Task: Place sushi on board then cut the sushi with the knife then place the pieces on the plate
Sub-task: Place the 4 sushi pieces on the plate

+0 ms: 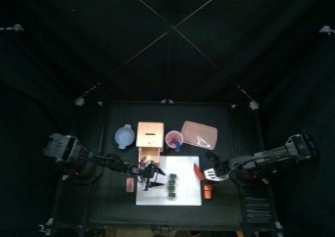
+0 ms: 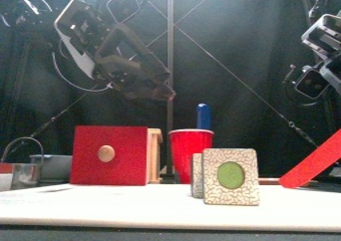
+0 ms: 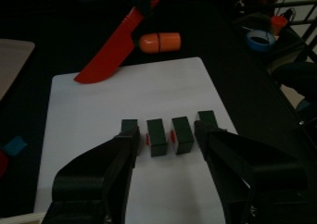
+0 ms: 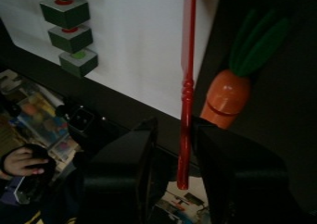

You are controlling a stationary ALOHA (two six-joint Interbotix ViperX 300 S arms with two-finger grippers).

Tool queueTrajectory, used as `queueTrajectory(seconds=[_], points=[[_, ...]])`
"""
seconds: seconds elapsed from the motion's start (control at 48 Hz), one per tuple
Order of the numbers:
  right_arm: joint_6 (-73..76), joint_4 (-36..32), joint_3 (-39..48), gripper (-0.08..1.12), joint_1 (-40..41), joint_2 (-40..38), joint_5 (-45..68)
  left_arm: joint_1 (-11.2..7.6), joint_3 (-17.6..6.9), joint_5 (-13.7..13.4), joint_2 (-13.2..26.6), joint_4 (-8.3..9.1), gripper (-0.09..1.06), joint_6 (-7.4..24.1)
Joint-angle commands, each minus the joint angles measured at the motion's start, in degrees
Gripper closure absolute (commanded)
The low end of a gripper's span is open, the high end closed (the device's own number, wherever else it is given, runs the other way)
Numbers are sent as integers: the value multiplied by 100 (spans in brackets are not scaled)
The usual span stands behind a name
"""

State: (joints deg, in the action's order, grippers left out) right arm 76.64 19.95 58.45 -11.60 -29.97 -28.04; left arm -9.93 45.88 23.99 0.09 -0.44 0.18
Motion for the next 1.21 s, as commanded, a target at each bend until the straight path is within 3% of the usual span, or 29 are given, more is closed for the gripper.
queueTrajectory(seconds=[0.021, 0.25, 0.521, 0.75, 0.979, 1.208], points=[[9, 70, -167, 27, -62, 44, 308, 0, -35, 62, -44, -70, 11, 0], [9, 105, -237, 27, -105, 176, 519, -26, 44, 62, -44, -202, 11, 0], [-114, -193, -281, 27, -70, 202, 396, -53, 44, 62, -70, -211, 11, 0], [-554, -2707, -659, 27, 44, 404, 1169, -26, 18, 53, -97, -193, 11, 18], [-545, -5370, -1099, 27, 158, 1195, 1775, -9, 9, 79, -105, -211, 11, 18], [-554, -6882, -1512, 27, 105, 2013, 1934, 9, 44, 79, -193, -193, 11, 18]])
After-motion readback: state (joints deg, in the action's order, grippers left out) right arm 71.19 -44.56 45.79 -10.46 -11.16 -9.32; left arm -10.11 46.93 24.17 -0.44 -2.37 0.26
